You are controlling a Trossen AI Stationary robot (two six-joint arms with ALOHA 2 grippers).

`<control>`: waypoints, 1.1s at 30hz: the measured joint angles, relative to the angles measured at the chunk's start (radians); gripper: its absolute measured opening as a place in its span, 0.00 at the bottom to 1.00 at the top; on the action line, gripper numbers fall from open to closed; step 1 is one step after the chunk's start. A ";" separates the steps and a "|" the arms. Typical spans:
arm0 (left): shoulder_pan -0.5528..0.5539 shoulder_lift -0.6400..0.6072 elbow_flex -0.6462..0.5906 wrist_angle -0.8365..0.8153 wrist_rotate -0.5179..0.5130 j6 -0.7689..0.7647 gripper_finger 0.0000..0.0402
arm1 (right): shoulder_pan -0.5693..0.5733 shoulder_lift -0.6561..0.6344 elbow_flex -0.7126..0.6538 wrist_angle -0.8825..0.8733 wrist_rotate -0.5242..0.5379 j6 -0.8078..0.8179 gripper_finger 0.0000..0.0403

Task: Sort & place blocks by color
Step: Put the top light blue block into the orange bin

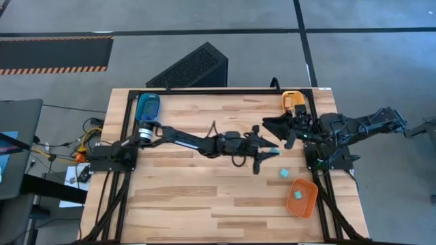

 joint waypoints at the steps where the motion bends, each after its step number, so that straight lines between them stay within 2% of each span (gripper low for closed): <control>1: -0.006 0.029 0.043 -0.001 0.001 -0.002 0.25 | 0.015 0.002 0.000 0.004 0.000 0.001 0.46; 7: -0.032 0.150 0.244 -0.081 0.054 -0.011 0.25 | 0.102 0.008 0.000 0.002 0.014 0.016 0.46; 12: -0.041 0.210 0.340 -0.160 0.078 0.002 0.25 | 0.178 0.012 0.000 0.002 0.092 0.017 0.46; 18: -0.047 0.239 0.351 -0.182 0.082 -0.011 0.25 | 0.258 0.012 0.000 0.001 0.162 0.017 0.46; 24: -0.069 0.290 0.347 -0.196 0.083 -0.087 0.25 | 0.339 0.032 0.000 0.002 0.235 0.020 0.46; 33: -0.101 0.333 0.349 -0.107 0.032 -0.102 0.25 | 0.424 0.099 0.000 0.000 0.301 0.045 0.46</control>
